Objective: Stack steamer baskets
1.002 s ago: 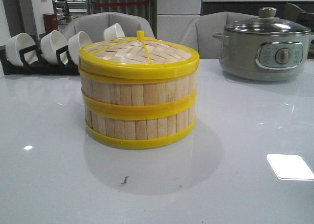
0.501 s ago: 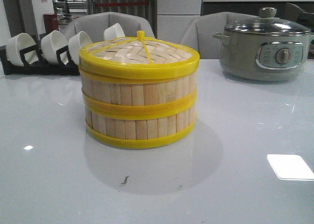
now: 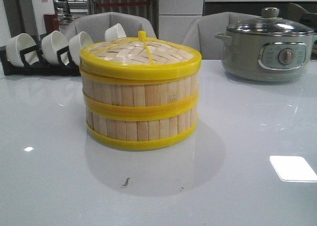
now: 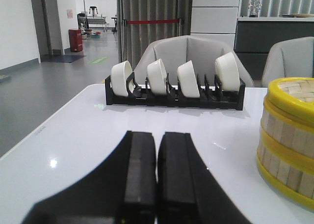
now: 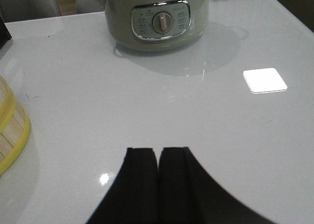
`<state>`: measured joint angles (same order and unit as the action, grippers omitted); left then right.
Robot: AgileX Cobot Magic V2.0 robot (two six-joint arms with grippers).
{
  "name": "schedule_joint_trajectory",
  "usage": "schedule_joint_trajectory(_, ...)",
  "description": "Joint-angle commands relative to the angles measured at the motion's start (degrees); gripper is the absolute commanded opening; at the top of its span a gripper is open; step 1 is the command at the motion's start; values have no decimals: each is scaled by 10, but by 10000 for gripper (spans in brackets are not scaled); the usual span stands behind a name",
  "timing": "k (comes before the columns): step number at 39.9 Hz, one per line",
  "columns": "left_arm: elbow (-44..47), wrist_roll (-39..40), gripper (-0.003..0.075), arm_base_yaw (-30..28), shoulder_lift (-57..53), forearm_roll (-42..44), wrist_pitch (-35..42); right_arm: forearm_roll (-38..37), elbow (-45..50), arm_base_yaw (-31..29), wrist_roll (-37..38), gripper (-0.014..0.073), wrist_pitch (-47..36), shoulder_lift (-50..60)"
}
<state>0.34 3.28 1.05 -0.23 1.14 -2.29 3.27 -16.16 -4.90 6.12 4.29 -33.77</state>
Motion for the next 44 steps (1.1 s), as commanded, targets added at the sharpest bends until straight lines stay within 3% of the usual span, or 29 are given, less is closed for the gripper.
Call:
schedule_joint_trajectory(1, 1, 1, 95, -2, -7, -5, 52, 1, -17, -2, -6, 23, -48, 2)
schedule_joint_trajectory(23, 1, 1, 95, -2, -7, -5, 52, -1, -8, -2, -6, 23, -58, 27)
schedule_joint_trajectory(37, 1, 1, 95, -2, -7, -5, 52, -1, 174, -2, -6, 23, -264, 203)
schedule_joint_trajectory(44, 1, 1, 95, -2, -7, -5, 51, -19, 170, -1, -9, 23, -148, 272)
